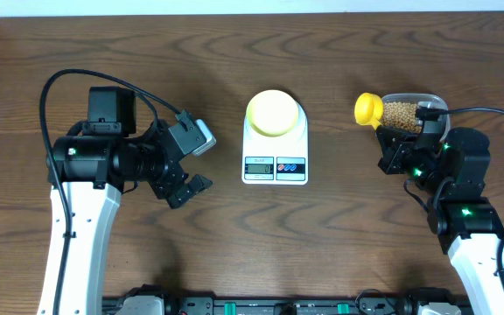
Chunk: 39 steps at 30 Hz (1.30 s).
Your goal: Scoop item into bowl and weigh 50g on scale
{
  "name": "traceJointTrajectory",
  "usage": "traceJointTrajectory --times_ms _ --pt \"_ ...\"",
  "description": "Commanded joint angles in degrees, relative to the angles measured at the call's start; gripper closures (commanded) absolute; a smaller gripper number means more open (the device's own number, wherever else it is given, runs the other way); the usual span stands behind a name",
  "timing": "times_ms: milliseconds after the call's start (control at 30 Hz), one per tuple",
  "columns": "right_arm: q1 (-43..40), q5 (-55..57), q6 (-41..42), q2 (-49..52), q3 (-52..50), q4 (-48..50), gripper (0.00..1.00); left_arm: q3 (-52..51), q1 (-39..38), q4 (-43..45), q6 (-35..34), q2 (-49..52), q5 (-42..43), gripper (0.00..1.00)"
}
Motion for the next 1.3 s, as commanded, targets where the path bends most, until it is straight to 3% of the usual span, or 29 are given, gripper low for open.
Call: traceJointTrajectory --times_ms 0,300,567,767,967,1267 --pt "-0.17 -0.52 -3.10 0.00 2.25 -0.04 0.99 0.33 0.28 -0.15 0.57 0.15 0.48 0.02" --pt "-0.17 0.55 -6.95 0.00 4.52 -3.37 0.99 0.31 0.28 -0.15 0.57 0.15 0.48 0.02" --pt "-0.17 1.01 -17.07 0.00 15.19 -24.70 0.99 0.31 0.28 -0.17 0.57 0.15 0.48 0.02" --pt "-0.17 8.35 -20.81 0.00 22.64 -38.69 0.99 0.31 0.28 -0.15 0.57 0.15 0.48 0.02" --pt "-0.17 9.60 -19.23 0.02 25.38 -44.24 0.99 0.31 0.28 -0.17 0.57 0.15 0.48 0.02" --pt "-0.17 11.06 -3.78 0.31 25.38 -46.25 0.99 0.33 0.28 -0.15 0.57 0.15 0.48 0.02"
